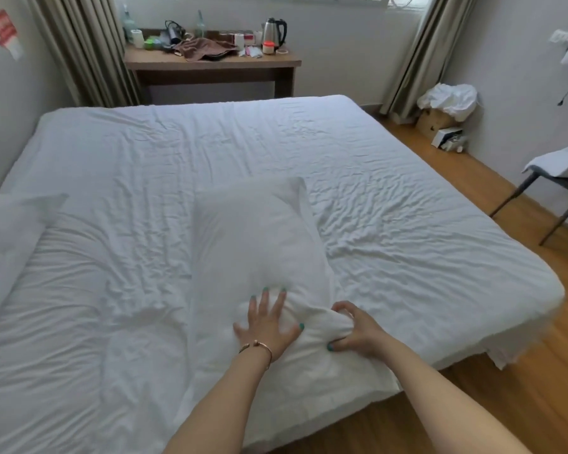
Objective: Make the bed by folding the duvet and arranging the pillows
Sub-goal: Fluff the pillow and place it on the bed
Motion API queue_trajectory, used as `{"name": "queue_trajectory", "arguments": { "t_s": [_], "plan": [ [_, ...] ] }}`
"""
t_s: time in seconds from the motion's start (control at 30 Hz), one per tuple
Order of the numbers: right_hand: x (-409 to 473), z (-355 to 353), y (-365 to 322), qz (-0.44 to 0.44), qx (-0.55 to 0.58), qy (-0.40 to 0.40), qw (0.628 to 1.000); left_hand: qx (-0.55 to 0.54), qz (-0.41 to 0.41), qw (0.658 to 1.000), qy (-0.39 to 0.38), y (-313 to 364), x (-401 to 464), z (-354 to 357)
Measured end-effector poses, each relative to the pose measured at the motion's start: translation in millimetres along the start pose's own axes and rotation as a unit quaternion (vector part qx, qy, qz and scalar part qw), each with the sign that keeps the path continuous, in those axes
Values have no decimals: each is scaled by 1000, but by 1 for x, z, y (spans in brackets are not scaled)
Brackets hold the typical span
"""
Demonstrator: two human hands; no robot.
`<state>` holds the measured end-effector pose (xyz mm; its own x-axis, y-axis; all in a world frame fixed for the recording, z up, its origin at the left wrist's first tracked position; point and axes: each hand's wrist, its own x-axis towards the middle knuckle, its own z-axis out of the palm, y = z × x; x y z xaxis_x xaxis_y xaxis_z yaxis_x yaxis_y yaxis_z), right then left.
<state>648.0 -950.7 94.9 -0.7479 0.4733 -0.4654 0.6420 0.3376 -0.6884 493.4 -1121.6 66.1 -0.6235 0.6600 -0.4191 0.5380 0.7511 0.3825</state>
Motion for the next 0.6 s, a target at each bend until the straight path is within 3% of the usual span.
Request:
{"name": "queue_trajectory", "arguments": {
  "t_s": [0.23,0.47,0.6],
  "plan": [
    [-32,-49,86,-15,-24,-59,998,-10,-46,997,67,77,-37,89],
    [-42,-47,135,63,-78,-102,990,25,-55,998,26,104,-53,132],
    [-28,-51,129,92,-155,-61,982,22,-50,998,-1,97,-47,128]
  ]
}}
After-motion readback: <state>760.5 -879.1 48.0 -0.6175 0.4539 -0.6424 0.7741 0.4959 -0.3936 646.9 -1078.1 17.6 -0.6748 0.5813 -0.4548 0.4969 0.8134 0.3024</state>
